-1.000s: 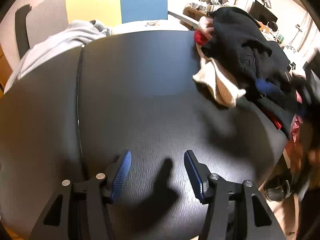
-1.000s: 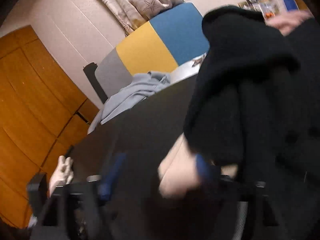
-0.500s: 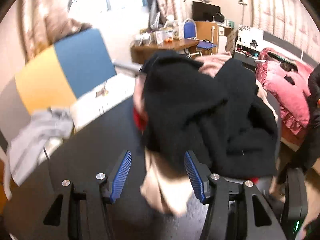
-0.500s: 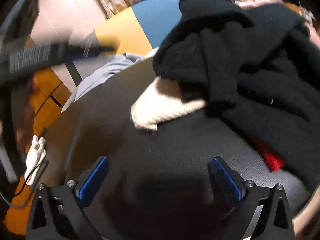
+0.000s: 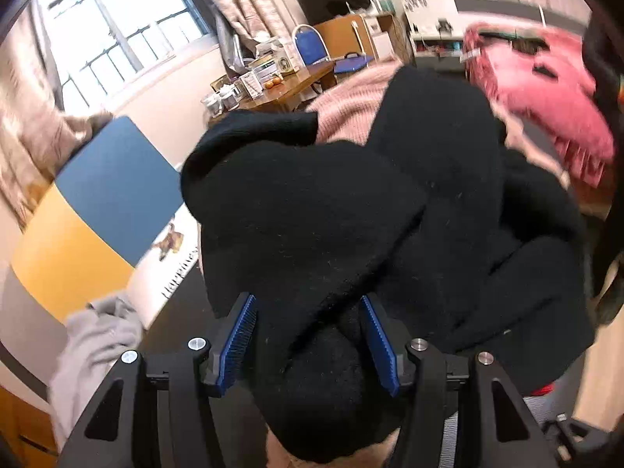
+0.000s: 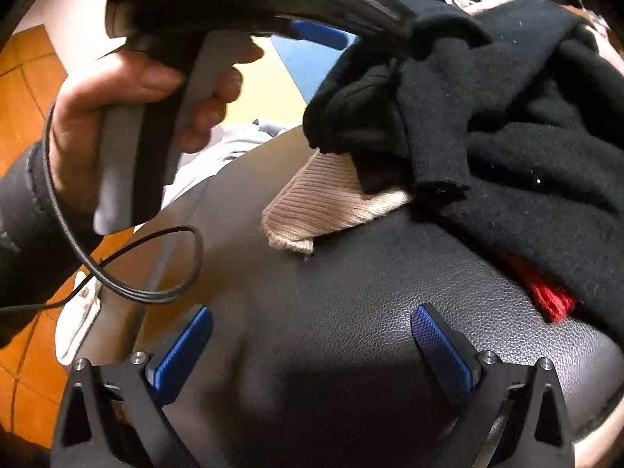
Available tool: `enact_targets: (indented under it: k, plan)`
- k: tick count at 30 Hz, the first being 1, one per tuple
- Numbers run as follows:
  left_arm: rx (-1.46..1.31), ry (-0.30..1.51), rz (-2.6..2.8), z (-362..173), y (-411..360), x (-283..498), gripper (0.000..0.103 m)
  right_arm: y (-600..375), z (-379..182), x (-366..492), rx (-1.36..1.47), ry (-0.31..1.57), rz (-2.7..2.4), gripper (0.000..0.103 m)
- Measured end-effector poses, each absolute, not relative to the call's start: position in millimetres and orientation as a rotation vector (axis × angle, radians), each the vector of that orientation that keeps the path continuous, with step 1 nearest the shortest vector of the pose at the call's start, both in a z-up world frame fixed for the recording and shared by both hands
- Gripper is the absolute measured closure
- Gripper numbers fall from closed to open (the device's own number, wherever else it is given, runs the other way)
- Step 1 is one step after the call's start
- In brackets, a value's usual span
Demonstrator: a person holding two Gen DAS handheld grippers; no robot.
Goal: Fold clothes
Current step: 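Grasp the black sweater with the left gripper and lift it off the pile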
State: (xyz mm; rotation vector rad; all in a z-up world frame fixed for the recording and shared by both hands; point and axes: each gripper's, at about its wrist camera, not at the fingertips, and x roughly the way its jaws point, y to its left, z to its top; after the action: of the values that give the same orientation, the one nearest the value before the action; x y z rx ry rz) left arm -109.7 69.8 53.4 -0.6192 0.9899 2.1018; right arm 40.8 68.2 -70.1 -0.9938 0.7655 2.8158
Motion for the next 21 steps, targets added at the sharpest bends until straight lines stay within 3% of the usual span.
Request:
enact_targets:
  k: [3,6,8,13,18,20,21]
  plan:
    - [-0.647,0.952,2.173,59.5,61.6,-127.2,0.05,70.6,-71.2,42.6,-0.958,0.808,2.819,0.0]
    - [-0.848,0.616,2.149,80.6,30.8,-157.6,0.085,70.6,-71.9,44.2,-0.932,0.816,2.83,0.0]
    - [-0.973,0.319,2.087,96.6,-4.6,-180.6,0.096,67.8,-72.1,44.4,-0.927,0.785,2.839,0.0]
    - [-1.141,-0.132,1.992,117.5,-95.3,-227.2,0.097,62.8,-72.6,46.3,-0.9,0.754,2.848,0.0]
    - [-1.187,-0.283,2.016,106.2,-159.9,-250.3,0.097,59.9,-71.6,49.5,-0.885,0.763,2.84,0.0]
    - [-1.222,-0.332,2.03,92.6,-173.5,-260.4,0.093,52.9,-71.8,51.5,-0.878,0.738,2.843,0.0]
    - [-1.264,-0.362,2.03,81.7,-176.9,-263.8,0.083,48.3,-72.0,52.1,-0.877,0.719,2.846,0.0]
